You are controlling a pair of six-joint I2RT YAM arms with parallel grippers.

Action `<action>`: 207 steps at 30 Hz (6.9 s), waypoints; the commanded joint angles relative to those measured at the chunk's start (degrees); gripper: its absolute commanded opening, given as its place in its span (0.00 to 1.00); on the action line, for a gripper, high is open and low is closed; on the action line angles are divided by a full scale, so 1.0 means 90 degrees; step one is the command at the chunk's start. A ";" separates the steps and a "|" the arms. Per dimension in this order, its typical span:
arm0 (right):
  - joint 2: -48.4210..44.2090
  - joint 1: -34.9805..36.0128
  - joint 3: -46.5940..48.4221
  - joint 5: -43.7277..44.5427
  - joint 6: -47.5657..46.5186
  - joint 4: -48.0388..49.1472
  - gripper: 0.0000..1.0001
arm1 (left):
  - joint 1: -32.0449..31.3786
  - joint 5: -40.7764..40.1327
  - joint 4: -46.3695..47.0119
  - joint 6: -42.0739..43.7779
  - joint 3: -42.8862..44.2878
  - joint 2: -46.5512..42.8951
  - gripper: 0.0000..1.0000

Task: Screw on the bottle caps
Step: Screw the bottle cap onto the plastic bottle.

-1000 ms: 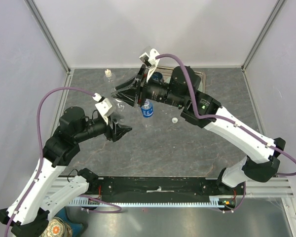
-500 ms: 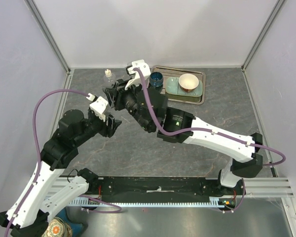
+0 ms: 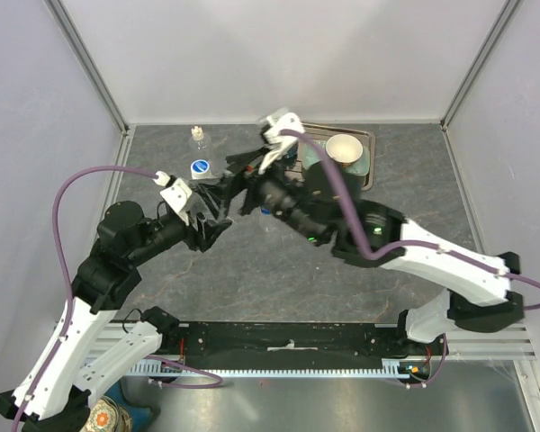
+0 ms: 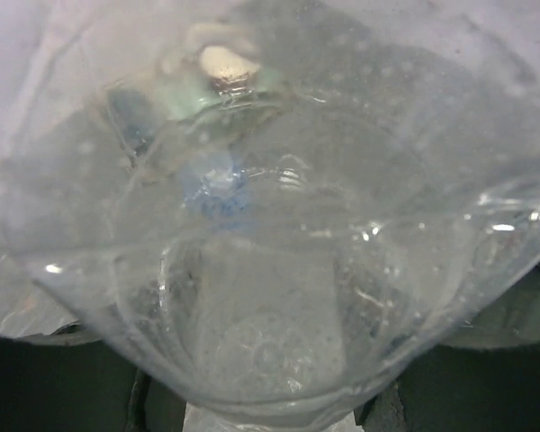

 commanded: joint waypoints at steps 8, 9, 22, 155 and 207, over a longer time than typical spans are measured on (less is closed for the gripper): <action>-0.0785 -0.1545 -0.0199 -0.6369 -0.0317 0.0137 0.88 | 0.0040 0.5344 0.0226 -0.0207 0.0089 0.0214 0.02; -0.0746 -0.1575 -0.0189 -0.6594 -0.0385 0.0137 0.87 | 0.0040 0.5483 0.0148 -0.0178 0.0098 0.0224 0.02; -0.0228 -0.1585 -0.0111 -0.7905 -0.0054 0.0625 0.69 | 0.0040 0.5729 -0.0038 0.0018 0.0225 0.0322 0.02; 0.0359 -0.0979 0.0602 -0.1497 -0.0083 -0.0830 0.80 | 0.0118 -0.0690 0.0519 0.0282 -0.0175 -0.0001 0.02; -0.0287 -0.1810 -0.0493 -0.6082 -0.0259 -0.0252 0.00 | 0.0138 0.2832 0.0284 -0.0011 -0.0146 0.0009 0.02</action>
